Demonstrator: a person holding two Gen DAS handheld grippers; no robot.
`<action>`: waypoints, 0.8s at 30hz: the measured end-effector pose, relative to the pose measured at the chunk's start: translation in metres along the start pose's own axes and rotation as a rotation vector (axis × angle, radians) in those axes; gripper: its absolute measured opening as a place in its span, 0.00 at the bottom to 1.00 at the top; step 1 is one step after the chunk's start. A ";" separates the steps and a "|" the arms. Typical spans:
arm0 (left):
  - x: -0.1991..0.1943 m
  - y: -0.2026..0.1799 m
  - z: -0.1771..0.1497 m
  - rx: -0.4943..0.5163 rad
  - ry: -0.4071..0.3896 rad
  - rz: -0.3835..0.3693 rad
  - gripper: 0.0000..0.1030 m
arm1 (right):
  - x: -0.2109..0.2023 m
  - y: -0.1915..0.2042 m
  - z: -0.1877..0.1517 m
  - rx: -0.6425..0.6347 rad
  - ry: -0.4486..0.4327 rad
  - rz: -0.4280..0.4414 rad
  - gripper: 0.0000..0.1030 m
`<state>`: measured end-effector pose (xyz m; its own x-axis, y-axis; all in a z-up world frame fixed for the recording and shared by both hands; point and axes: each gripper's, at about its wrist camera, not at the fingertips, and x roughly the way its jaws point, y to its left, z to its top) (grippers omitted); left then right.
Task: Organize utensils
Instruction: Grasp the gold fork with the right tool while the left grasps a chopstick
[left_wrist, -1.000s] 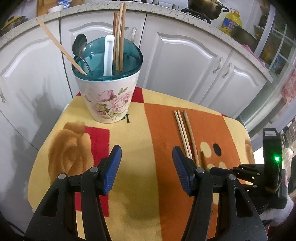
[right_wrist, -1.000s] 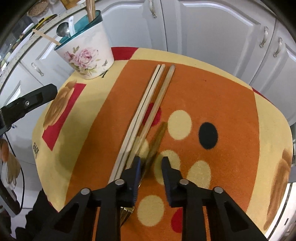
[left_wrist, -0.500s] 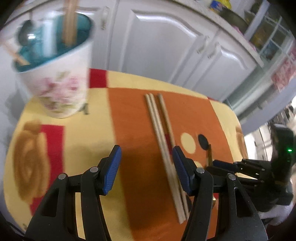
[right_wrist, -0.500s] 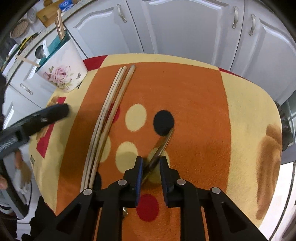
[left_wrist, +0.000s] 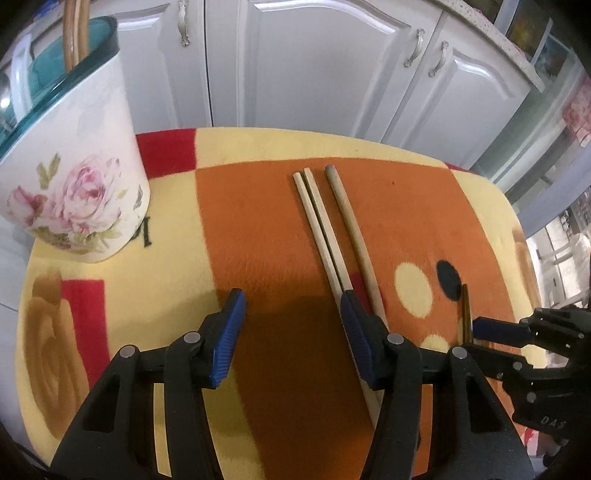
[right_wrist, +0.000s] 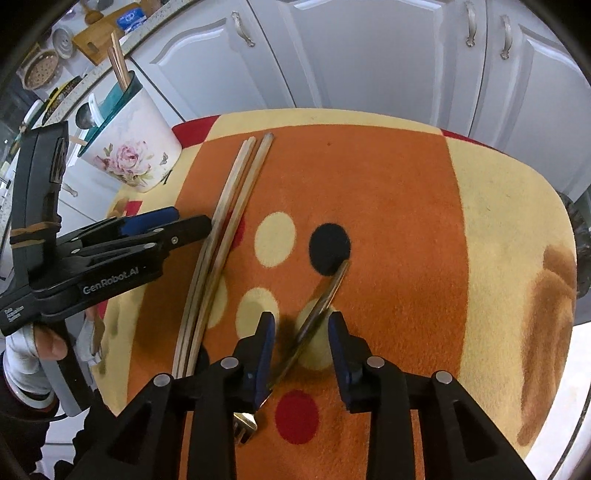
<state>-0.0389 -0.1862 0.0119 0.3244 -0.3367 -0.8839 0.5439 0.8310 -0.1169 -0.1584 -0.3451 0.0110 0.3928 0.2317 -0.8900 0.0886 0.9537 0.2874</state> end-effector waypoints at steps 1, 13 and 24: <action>0.001 -0.001 0.001 0.004 0.001 0.000 0.51 | 0.001 0.000 0.001 0.000 0.000 0.001 0.29; 0.010 -0.012 0.005 0.053 -0.013 0.024 0.35 | 0.003 0.002 0.003 -0.010 -0.014 -0.011 0.28; -0.007 0.015 -0.023 -0.009 0.013 -0.074 0.08 | 0.001 0.012 -0.009 -0.109 -0.006 -0.021 0.13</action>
<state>-0.0507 -0.1613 0.0058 0.2732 -0.3919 -0.8785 0.5590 0.8079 -0.1866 -0.1653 -0.3316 0.0109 0.3977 0.2108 -0.8930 -0.0029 0.9735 0.2286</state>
